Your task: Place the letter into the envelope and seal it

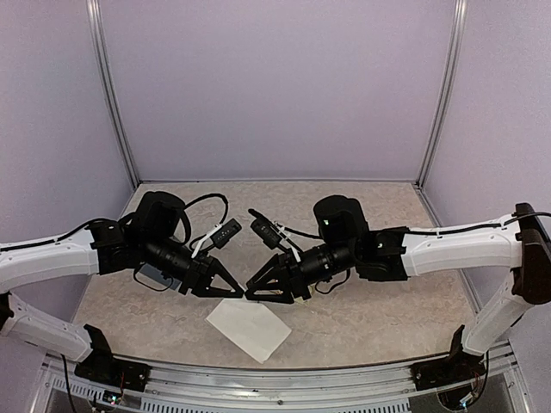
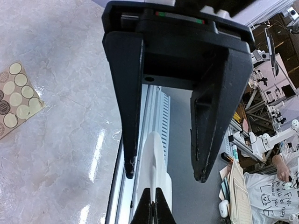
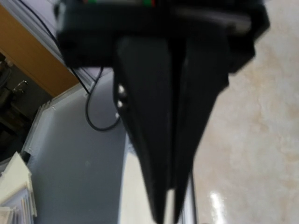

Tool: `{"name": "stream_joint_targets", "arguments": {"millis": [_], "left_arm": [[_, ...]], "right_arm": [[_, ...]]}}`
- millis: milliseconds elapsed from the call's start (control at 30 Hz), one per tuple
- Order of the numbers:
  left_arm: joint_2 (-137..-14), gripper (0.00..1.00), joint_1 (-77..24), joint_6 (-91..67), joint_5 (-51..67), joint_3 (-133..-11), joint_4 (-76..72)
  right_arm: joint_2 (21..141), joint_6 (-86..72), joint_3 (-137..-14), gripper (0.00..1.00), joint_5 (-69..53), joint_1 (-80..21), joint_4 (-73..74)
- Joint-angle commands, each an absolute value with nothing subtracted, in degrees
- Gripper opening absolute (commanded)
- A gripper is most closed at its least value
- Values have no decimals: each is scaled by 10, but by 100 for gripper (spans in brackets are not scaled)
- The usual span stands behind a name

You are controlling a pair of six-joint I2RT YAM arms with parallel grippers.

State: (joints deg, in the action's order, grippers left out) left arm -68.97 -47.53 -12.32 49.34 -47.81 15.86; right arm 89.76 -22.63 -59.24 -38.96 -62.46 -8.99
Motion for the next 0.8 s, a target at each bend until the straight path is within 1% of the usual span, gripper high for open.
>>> {"name": "stream_joint_targets", "arguments": {"millis": [0, 33, 100, 167, 267, 433, 533, 600, 633, 667, 767], "left_arm": [[-671, 0, -481, -106, 510, -472, 146], [-670, 0, -480, -106, 510, -471, 146], [-667, 0, -480, -105, 509, -470, 145], [-666, 0, -479, -106, 509, -468, 143], [-665, 0, -479, -107, 507, -468, 141], [-665, 0, -477, -108, 507, -469, 136], [-664, 0, -477, -108, 510, -469, 135], [-664, 0, -476, -108, 510, -470, 137], [-665, 0, -475, -107, 510, -470, 138], [-665, 0, -474, -107, 511, -471, 138], [-663, 0, -466, -105, 515, -470, 140]], "right_arm": [[904, -255, -593, 35, -427, -618, -143], [909, -256, -595, 30, -432, -618, -145], [913, -258, -594, 27, -437, -617, -145], [913, -260, -591, 27, -441, -618, -147], [918, -264, -591, 31, -460, -618, -151], [928, -265, -591, 26, -474, -619, -152], [932, -264, -590, 19, -474, -619, -150], [931, -264, -589, 11, -475, -619, -149], [930, -263, -589, 3, -475, -619, -149], [929, -261, -587, 0, -475, -619, -148], [920, -259, -576, 0, -467, -618, -146]]}}
